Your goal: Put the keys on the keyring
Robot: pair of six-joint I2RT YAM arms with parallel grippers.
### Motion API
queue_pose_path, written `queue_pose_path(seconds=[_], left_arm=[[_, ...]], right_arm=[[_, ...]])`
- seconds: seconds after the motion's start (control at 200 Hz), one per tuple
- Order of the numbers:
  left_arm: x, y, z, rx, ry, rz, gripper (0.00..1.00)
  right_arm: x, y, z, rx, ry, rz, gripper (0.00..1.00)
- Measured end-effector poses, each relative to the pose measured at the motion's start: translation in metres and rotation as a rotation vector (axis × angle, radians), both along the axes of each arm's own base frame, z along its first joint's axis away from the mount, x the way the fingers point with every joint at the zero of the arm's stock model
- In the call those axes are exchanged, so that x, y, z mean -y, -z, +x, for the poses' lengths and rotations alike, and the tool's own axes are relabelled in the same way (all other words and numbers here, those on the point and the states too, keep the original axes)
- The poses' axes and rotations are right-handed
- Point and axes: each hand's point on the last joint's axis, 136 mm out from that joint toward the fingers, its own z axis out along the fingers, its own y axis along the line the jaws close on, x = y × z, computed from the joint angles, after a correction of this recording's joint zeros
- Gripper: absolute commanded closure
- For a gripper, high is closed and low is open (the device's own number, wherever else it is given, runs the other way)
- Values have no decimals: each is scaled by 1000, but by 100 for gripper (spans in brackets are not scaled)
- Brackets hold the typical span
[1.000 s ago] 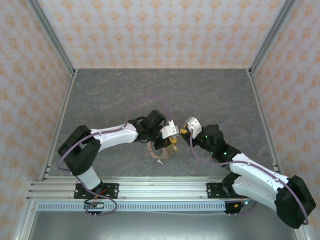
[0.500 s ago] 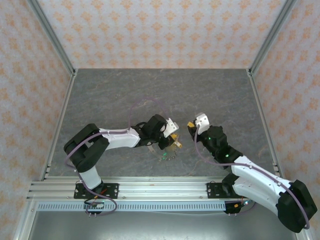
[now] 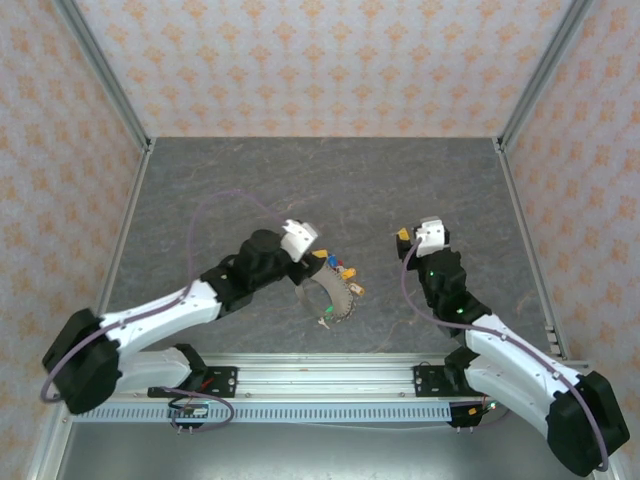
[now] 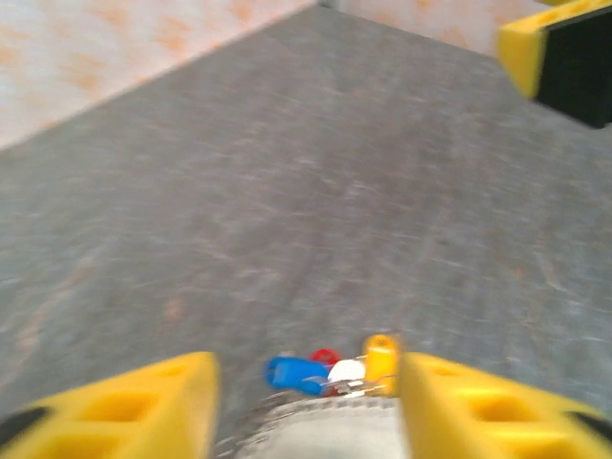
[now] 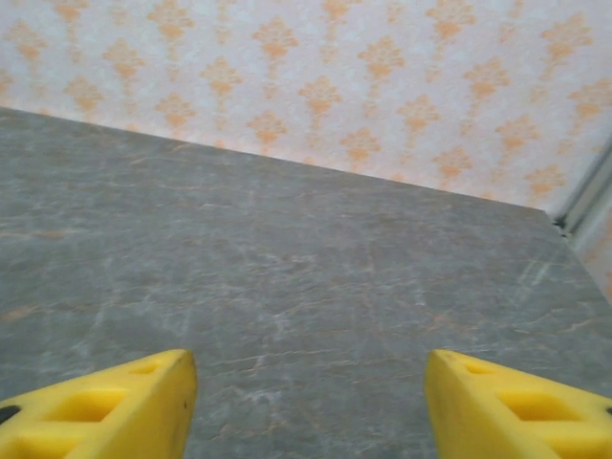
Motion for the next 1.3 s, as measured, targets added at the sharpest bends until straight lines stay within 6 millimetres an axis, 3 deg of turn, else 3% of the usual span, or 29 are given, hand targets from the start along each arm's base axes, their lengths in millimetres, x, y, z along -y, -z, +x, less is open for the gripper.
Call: queue_pose_path(seconds=[0.035,0.21,0.395,0.5,0.686,0.721,0.776,0.856,0.931,1.061,1.191,1.301], left_arm=[[-17,-2,2,22,-52,-4,0],[-110,-7,10,108,-352,-7,0],[-208,-7,14,161,-712,-8,0],[-241,8,15,133,-843,18,0],[-256,51,28,16,-902,104,0],[-257,58,31,1,-906,113,0],[-259,68,37,-17,-908,120,0],[-260,81,44,-39,-902,119,0],[-260,91,53,-55,-886,109,0],[-254,107,66,-83,-829,88,0],[-245,113,87,-108,-752,51,0],[-254,114,96,-99,-758,9,0]], right_arm=[[7,3,4,-8,29,2,29],[46,44,26,-120,175,3,21],[61,91,47,-232,220,4,19],[64,109,56,-271,216,-3,18],[87,100,65,-200,237,97,18],[90,99,64,-170,235,114,10],[91,105,63,-151,231,130,0],[91,125,58,-216,240,139,1],[97,119,67,-203,285,153,1],[103,98,84,-150,324,181,1],[103,100,83,-162,328,183,1],[103,102,82,-170,328,182,1]])
